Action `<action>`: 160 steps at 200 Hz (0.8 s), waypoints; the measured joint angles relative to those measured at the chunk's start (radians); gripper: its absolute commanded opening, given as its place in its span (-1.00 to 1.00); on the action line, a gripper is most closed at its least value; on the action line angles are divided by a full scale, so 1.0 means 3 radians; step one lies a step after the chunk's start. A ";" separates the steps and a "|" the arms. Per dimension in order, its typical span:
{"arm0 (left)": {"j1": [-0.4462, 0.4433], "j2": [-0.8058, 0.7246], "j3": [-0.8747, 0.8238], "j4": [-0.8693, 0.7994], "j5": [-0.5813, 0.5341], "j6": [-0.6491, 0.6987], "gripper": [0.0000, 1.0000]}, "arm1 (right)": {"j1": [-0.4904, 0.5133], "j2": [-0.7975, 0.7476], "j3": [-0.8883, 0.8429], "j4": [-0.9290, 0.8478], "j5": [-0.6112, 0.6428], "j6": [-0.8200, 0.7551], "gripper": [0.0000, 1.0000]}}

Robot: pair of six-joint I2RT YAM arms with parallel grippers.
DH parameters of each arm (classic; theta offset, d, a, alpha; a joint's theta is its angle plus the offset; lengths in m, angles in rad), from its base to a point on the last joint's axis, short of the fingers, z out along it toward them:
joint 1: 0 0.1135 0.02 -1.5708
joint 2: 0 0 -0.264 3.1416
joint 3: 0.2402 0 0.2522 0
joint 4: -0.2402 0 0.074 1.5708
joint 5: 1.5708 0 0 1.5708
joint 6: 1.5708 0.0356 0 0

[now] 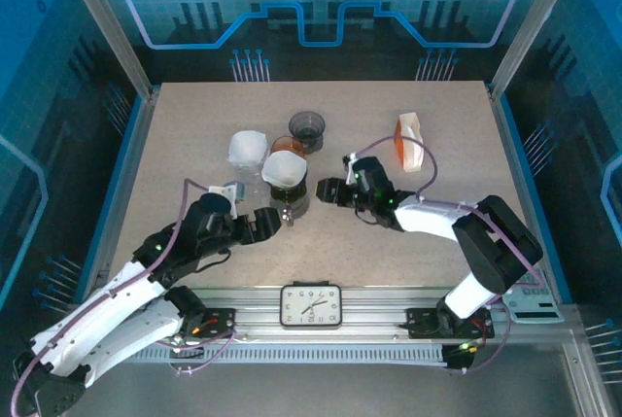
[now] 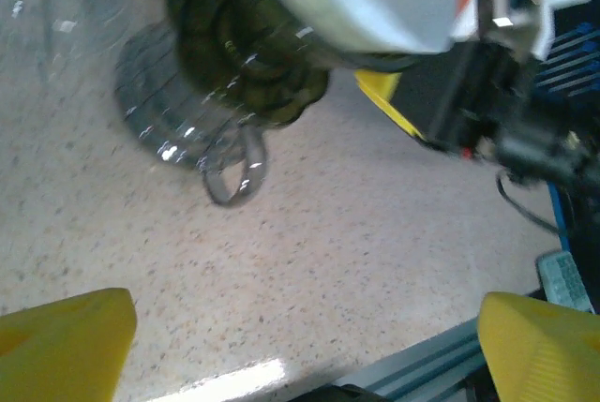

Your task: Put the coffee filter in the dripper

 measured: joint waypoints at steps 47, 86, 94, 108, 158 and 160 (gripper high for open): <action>0.0004 -0.0187 0.0078 0.0116 0.0103 0.0187 0.98 | -0.0154 0.0526 0.1334 -0.0643 0.0235 -0.0224 0.19; 0.0004 -0.0412 0.0075 0.0153 0.0139 0.0237 0.98 | -0.0240 0.1057 0.1965 -0.0950 0.0322 -0.0261 0.18; 0.0004 -0.0441 0.0075 0.0153 0.0136 0.0264 0.98 | -0.0254 0.1166 0.2059 -0.0991 0.0299 -0.0264 0.18; 0.0004 -0.0470 0.0075 0.0146 0.0118 0.0291 0.98 | -0.0271 0.1317 0.2179 -0.1039 0.0228 -0.0287 0.18; 0.0004 -0.0476 0.0070 0.0126 0.0034 0.0352 0.98 | -0.0267 0.1542 0.2303 -0.1086 -0.0032 -0.0337 0.19; 0.0005 -0.0476 0.0069 0.0127 0.0033 0.0354 0.98 | -0.0267 0.1544 0.2305 -0.1087 -0.0036 -0.0337 0.19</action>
